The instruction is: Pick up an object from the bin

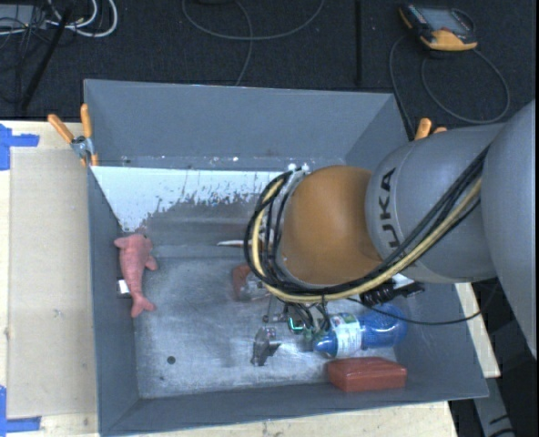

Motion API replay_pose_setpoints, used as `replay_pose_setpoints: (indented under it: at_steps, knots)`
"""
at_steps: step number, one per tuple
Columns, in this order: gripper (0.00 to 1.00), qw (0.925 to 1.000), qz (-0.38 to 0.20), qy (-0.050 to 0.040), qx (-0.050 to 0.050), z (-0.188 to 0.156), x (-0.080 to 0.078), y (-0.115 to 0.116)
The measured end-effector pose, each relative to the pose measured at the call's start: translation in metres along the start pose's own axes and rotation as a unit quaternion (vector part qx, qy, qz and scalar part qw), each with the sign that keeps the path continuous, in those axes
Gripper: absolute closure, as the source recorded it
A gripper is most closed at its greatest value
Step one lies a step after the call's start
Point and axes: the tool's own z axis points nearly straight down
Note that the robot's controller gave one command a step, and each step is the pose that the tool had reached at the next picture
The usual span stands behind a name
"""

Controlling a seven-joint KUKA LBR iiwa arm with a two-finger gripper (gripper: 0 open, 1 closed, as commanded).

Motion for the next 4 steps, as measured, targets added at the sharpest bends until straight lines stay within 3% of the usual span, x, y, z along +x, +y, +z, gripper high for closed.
replay_pose_setpoints:
  at_steps: [1,2,3,4]
  knots:
    - [0.0,1.0,0.001,-0.0005,0.0,0.0,0.0,0.0]
    - [0.0,1.0,-0.008,-0.0039,-0.002,0.025,0.015,-0.034]
    - [0.0,1.0,0.006,-0.0007,0.0,0.023,-0.043,-0.063]
    - [0.0,0.9987,-0.052,-0.0013,0.0,0.008,-0.007,-0.114]
